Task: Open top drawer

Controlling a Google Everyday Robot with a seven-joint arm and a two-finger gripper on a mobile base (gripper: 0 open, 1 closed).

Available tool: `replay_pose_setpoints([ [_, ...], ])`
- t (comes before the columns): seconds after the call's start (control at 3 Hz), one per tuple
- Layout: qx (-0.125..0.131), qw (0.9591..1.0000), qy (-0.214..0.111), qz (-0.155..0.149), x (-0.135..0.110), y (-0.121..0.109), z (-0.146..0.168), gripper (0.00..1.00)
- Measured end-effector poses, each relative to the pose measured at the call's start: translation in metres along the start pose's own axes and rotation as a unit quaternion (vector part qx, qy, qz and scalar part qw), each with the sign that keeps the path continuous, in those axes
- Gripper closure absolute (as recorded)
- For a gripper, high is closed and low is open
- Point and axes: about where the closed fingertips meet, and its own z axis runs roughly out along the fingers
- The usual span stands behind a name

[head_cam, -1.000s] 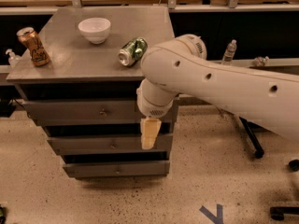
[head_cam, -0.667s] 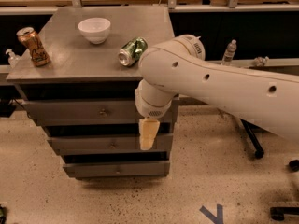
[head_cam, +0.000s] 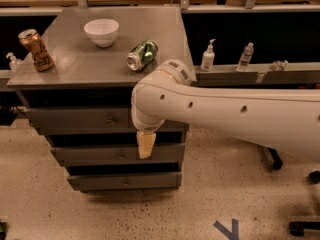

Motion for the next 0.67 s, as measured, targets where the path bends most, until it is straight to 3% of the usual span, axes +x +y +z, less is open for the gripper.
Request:
replay_pose_setpoints([
  [0.33, 0.029, 0.9994, -0.002, -0.017, -0.006, -0.021, 0.022, 0.0],
  [0.67, 0.032, 0.9992, -0.009, -0.023, -0.006, -0.034, 0.045, 0.0],
])
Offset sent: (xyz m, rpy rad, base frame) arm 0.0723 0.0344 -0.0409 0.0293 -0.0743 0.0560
